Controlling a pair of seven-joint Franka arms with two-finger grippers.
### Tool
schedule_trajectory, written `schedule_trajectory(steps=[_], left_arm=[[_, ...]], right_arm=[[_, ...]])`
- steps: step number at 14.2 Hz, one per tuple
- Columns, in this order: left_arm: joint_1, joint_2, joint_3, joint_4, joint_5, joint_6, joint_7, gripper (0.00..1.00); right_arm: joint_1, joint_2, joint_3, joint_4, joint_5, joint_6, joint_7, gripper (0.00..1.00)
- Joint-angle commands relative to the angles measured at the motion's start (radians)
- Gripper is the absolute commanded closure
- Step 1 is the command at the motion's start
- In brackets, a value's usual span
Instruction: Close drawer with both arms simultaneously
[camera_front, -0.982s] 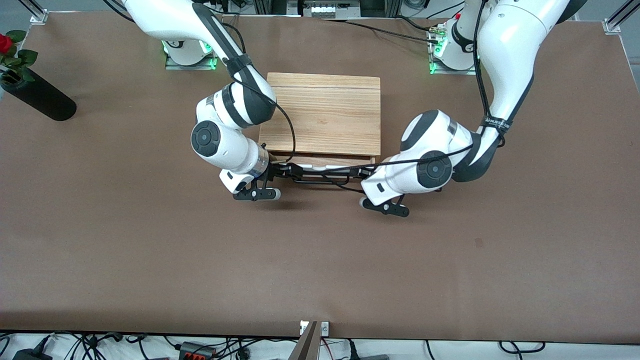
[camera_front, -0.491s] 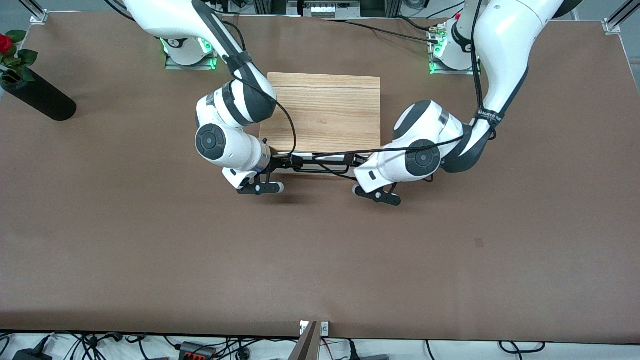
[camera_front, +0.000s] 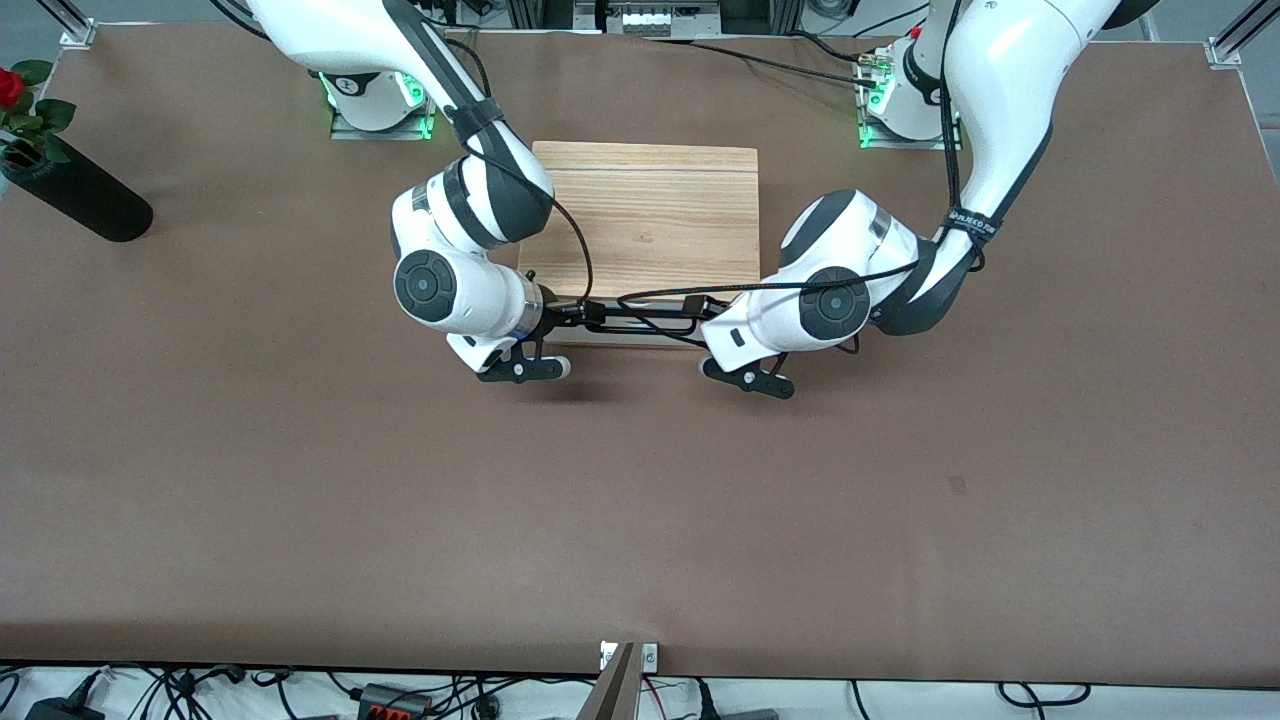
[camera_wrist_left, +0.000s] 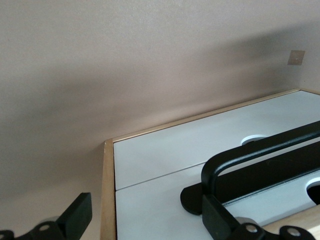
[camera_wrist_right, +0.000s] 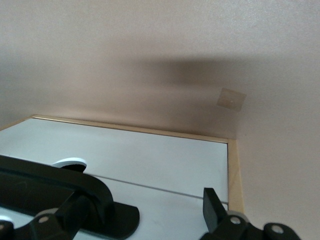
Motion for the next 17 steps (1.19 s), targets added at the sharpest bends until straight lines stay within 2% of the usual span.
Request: schedule_trajectory(steps=[1,4,10,12,14,16,17], left_arm=[[0.016,0.0,-0.011,0.01,0.007,0.009,0.011,0.0],[0.017,0.023,-0.005,0.102,0.005,0.009,0.011,0.0],[0.02,-0.009,0.104,0.183,0.01,-0.011,0.006,0.0],[0.02,-0.06,0.147,0.184,0.007,-0.054,0.005,0.0],[0.019,-0.121,0.223,0.184,0.008,-0.153,-0.009,0.0],[0.02,-0.188,0.305,0.185,0.013,-0.207,0.014,0.0],[0.02,-0.216,0.323,0.185,0.013,-0.232,0.061,0.0]], right_arm=[[-0.011,-0.041,-0.01,-0.002,0.005,-0.046,-0.005,0.0],[-0.011,-0.049,-0.01,0.02,0.008,-0.046,-0.002,0.0],[-0.017,-0.101,-0.02,0.04,-0.001,-0.063,-0.005,0.0],[-0.034,-0.126,-0.059,0.046,-0.018,-0.071,-0.002,0.0],[-0.034,-0.15,-0.127,0.049,-0.104,-0.123,-0.01,0.0],[-0.035,-0.173,-0.171,0.049,-0.272,-0.192,-0.024,0.0],[-0.037,-0.179,-0.194,0.049,-0.332,-0.219,-0.047,0.0]])
